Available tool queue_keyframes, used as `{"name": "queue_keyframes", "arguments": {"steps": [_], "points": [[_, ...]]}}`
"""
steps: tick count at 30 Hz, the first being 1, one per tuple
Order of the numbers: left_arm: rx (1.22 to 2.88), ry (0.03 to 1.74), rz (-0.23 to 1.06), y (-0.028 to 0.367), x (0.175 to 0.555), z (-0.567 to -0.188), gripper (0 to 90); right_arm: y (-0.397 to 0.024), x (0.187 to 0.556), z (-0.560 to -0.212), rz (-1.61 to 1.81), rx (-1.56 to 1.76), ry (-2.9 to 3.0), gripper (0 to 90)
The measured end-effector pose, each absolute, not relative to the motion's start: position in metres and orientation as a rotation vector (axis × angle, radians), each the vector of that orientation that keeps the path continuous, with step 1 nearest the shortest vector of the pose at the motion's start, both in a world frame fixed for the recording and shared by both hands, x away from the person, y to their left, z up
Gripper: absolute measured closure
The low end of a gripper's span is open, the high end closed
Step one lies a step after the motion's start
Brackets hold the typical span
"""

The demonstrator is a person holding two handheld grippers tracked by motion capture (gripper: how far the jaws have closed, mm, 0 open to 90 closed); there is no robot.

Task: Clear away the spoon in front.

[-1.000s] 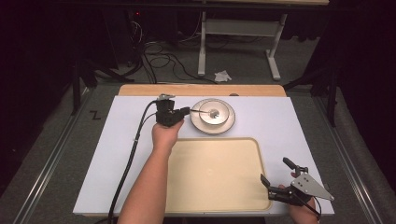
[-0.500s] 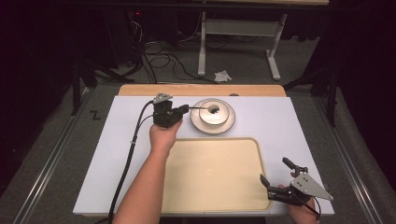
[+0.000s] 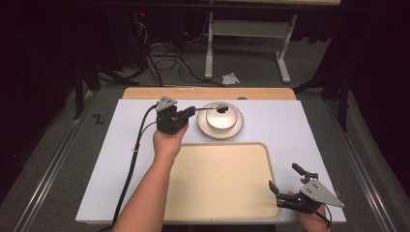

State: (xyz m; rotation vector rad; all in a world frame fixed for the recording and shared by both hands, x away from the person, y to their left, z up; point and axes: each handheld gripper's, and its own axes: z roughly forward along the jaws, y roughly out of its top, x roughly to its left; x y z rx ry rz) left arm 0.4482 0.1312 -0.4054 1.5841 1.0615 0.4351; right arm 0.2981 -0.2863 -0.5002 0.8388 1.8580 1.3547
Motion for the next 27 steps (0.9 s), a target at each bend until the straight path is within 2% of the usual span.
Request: {"name": "queue_keyframes", "arguments": {"steps": [12, 18, 27], "points": [[1.576, 0.979, 0.485, 0.143, 0.407, -0.403, 89.7, -0.285, 0.298, -0.5, 1.346, 0.832, 1.857, 3.2], [1.571, 0.945, 0.5, 0.159, 0.374, -0.407, 89.7, -0.284, 0.298, -0.5, 1.336, 0.823, 1.863, 3.2], [1.528, 0.936, 0.456, 0.184, 0.333, -0.428, 89.7, -0.283, 0.298, -0.499, 1.332, 0.817, 1.86, 3.2]]}}
